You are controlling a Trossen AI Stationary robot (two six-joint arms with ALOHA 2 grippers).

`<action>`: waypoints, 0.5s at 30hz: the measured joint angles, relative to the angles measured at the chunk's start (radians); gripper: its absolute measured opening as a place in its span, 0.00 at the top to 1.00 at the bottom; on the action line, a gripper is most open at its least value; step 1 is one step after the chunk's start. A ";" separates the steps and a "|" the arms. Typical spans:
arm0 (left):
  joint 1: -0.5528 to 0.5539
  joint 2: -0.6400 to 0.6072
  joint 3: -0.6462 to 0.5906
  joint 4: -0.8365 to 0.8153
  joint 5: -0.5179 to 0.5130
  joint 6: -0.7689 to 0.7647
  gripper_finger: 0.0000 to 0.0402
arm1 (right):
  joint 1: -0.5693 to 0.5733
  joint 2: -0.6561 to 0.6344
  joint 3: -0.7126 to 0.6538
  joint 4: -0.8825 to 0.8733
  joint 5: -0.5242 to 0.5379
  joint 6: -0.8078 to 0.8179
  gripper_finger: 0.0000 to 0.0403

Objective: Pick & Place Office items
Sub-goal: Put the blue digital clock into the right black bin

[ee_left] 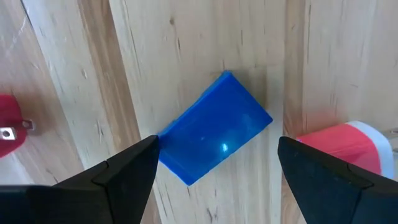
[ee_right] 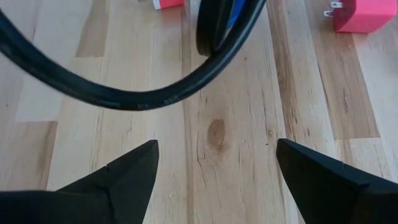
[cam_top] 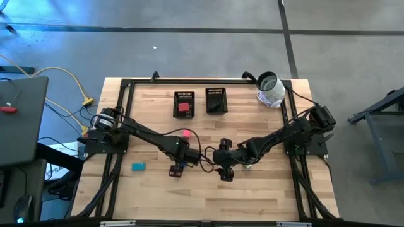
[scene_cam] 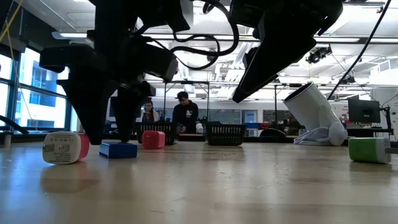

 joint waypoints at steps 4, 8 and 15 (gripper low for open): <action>0.000 0.023 0.002 0.019 -0.008 0.027 0.20 | 0.000 0.000 0.000 0.000 0.000 0.004 0.22; 0.000 0.067 0.003 0.018 0.000 0.033 0.20 | 0.000 0.000 0.000 -0.001 0.000 0.004 0.22; 0.002 0.080 0.004 0.011 0.008 0.034 0.20 | 0.000 0.000 0.000 0.000 -0.001 0.003 0.22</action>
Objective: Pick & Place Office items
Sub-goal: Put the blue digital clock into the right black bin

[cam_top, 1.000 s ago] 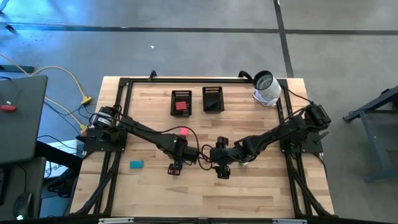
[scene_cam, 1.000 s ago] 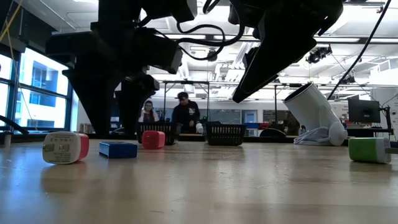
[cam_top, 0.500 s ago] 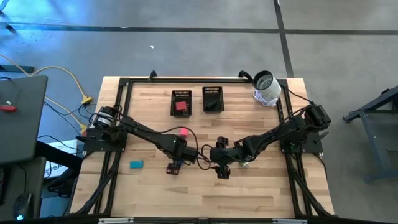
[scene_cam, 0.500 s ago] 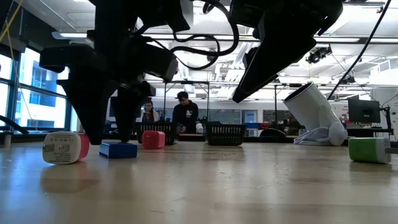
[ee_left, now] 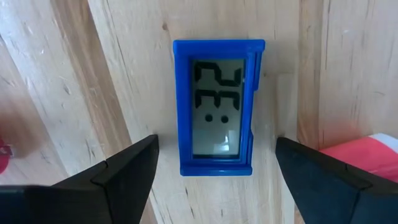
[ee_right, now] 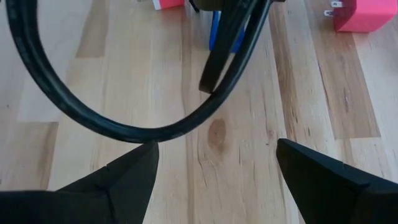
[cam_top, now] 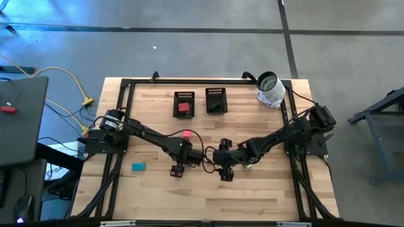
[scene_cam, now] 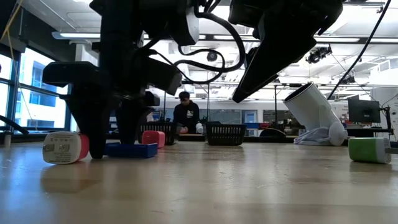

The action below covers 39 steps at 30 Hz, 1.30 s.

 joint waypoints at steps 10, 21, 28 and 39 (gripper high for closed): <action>0.015 -0.006 -0.002 0.027 -0.005 -0.001 0.20 | 0.000 0.000 0.000 0.001 0.001 -0.002 0.22; 0.037 -0.001 0.029 0.023 -0.020 -0.022 0.21 | 0.000 0.000 0.000 0.004 0.001 -0.004 0.22; 0.043 -0.001 0.034 0.056 -0.025 -0.042 0.38 | 0.000 0.000 0.000 0.003 0.001 -0.004 0.22; 0.042 -0.003 0.039 0.057 -0.018 -0.078 0.70 | 0.000 0.000 0.000 0.003 0.002 -0.004 0.22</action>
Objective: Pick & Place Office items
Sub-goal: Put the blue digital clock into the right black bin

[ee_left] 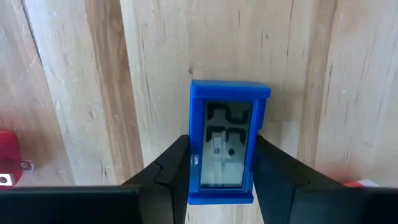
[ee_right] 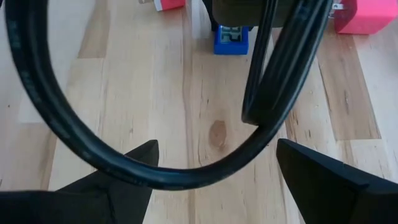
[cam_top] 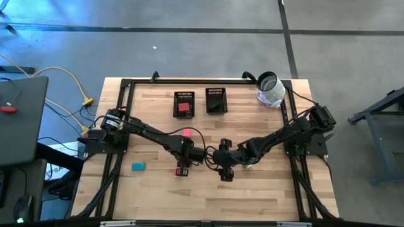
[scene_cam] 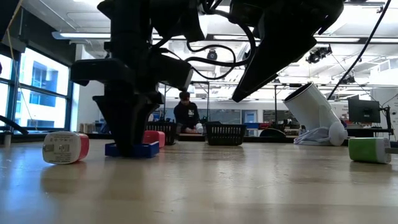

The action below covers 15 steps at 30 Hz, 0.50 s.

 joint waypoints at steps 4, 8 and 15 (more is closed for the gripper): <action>0.000 0.000 0.000 -0.004 0.005 -0.012 0.70 | 0.000 0.000 0.000 -0.004 0.026 0.000 0.22; 0.000 -0.004 0.000 -0.005 -0.003 -0.020 0.70 | 0.004 0.000 0.000 -0.008 0.060 -0.005 0.22; 0.001 -0.071 -0.001 -0.013 -0.111 -0.033 0.70 | 0.037 0.000 0.000 -0.102 0.202 0.001 0.22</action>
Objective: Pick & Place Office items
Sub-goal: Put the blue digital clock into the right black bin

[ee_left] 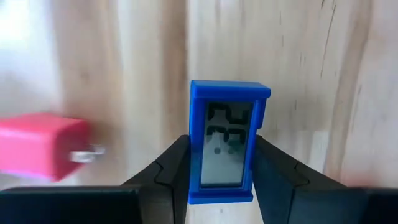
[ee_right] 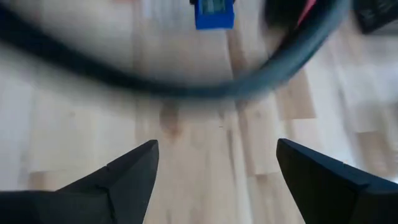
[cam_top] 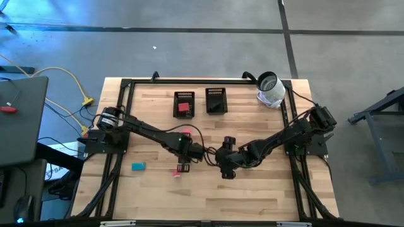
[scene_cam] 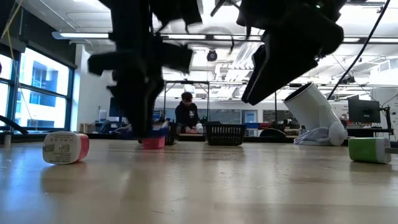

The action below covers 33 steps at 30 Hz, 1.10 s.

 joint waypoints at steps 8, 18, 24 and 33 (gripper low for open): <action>-0.011 -0.132 0.002 0.027 -0.101 -0.019 0.70 | 0.040 -0.016 0.000 -0.004 0.191 0.000 0.22; -0.063 -0.219 0.002 0.165 -0.119 0.016 0.70 | 0.047 -0.049 0.000 0.063 0.351 -0.062 0.22; -0.065 -0.221 -0.007 0.178 -0.127 0.019 0.70 | 0.080 -0.049 0.000 0.061 0.513 -0.096 0.22; -0.065 -0.218 -0.039 0.173 -0.140 -0.001 0.70 | 0.140 -0.163 0.000 -0.025 0.719 -0.062 0.22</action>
